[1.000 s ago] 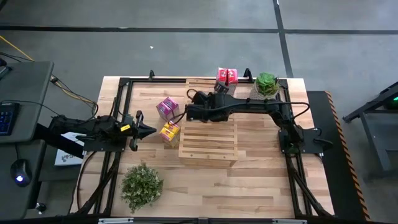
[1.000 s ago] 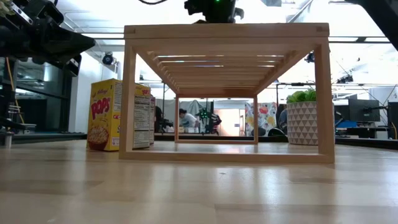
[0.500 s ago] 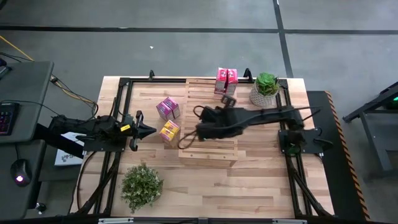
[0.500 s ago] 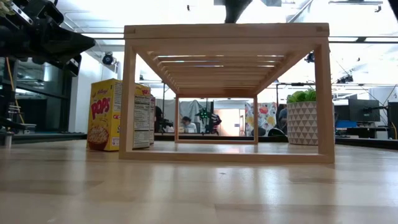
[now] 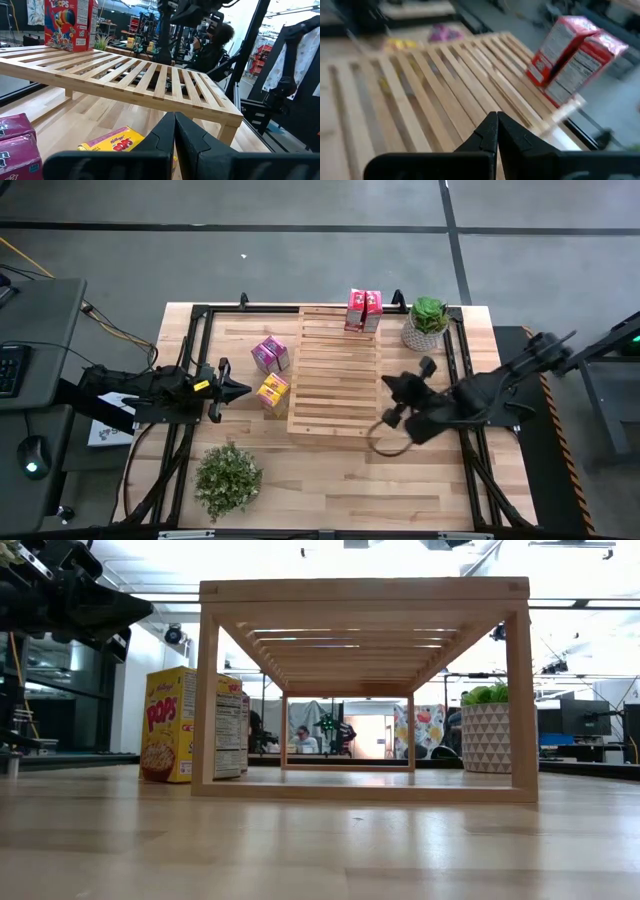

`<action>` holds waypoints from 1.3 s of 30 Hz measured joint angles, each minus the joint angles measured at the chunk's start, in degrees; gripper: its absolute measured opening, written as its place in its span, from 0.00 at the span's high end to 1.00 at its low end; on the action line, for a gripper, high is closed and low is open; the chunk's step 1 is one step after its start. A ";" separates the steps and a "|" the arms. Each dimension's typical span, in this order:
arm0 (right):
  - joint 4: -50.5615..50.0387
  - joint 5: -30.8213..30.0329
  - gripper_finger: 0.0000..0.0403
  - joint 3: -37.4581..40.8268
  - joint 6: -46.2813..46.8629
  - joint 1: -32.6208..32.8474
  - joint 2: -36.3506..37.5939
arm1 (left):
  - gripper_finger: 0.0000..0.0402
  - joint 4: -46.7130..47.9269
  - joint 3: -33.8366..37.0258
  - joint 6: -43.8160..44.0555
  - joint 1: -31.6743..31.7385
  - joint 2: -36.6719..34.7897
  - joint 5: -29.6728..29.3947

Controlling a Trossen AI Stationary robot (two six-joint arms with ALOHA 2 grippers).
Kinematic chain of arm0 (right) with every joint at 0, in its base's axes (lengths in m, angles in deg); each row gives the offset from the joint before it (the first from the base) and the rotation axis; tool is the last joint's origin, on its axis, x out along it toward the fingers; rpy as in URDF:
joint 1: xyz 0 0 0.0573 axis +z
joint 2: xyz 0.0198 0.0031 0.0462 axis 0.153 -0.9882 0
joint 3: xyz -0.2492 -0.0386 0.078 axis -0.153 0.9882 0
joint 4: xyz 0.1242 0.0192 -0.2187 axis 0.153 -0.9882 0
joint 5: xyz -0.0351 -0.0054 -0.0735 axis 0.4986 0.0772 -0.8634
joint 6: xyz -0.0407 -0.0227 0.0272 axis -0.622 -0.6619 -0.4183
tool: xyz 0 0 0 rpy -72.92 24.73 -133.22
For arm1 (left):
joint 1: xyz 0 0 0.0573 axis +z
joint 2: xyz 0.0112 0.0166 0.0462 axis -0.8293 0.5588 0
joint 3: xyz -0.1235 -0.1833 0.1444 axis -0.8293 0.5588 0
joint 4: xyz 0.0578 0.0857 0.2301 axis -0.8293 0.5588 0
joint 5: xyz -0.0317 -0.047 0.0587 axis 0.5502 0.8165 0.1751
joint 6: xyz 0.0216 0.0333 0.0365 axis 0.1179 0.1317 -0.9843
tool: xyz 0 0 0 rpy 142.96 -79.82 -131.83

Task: Stack cereal on shelf
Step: Put the bottom purple cereal box on the shelf

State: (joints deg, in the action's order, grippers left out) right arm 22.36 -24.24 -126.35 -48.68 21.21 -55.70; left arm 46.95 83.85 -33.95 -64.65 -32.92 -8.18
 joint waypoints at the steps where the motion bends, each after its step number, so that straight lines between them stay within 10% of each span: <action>1: 5.65 -0.69 1.00 3.52 -3.25 0.43 2.59 | 0.99 -0.02 0.00 0.00 -0.02 0.02 -0.02; 6: 37.47 4.49 1.00 18.94 -26.42 -0.70 13.06 | 0.99 0.00 0.00 0.00 0.00 0.00 -0.02; 14: 75.83 30.95 1.00 33.05 -52.10 -6.50 20.26 | 0.99 0.00 0.00 -4.02 -0.02 0.01 0.00; 23: 81.19 34.89 1.00 34.02 -52.98 -10.00 18.71 | 0.99 -2.67 0.02 -3.52 0.00 0.02 -0.05; 31: 81.48 34.93 1.00 34.02 -52.35 -10.26 16.06 | 0.99 -25.44 0.00 -2.25 -0.01 1.13 -7.40; 39: 82.03 34.87 1.00 34.02 -52.37 -10.26 15.15 | 0.75 -19.24 -7.90 -6.54 0.40 13.40 -17.23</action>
State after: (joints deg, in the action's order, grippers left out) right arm 104.39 10.63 -92.33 -101.05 10.94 -40.55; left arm 27.71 75.95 -40.49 -64.24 -19.52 -25.41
